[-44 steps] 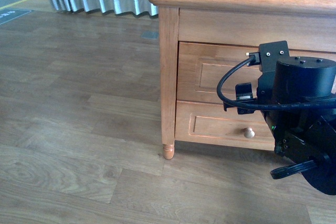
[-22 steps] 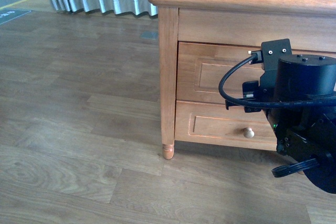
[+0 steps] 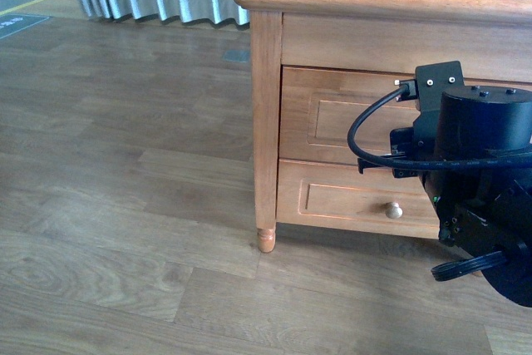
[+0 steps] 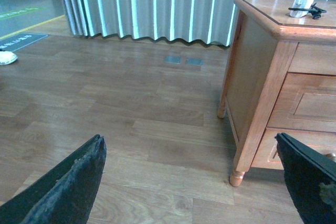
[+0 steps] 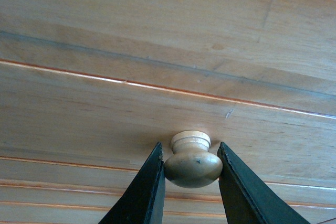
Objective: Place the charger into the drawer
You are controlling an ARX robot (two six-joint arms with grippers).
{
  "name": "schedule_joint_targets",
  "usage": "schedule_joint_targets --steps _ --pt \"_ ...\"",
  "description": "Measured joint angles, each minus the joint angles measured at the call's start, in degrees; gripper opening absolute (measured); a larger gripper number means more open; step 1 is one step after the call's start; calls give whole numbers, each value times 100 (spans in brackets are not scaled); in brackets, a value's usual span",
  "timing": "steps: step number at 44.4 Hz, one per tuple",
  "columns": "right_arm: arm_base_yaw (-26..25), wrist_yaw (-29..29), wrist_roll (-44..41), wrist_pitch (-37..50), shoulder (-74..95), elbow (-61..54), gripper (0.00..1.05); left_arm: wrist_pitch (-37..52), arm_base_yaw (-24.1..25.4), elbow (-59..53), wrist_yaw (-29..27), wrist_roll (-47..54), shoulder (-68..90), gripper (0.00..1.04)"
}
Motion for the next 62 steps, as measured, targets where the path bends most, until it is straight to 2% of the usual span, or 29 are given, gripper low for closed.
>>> schedule_joint_targets --steps 17,26,46,62 --pt "-37 -310 31 133 -181 -321 24 0 0 0 0 0 0 99" --pt "7 -341 133 275 -439 -868 24 0 0 0 0 0 0 99" --pt "59 -951 566 774 -1526 -2948 23 0 0 0 0 0 0 99" --pt "2 -1506 726 822 -2238 -4013 23 0 -2 0 0 0 0 99"
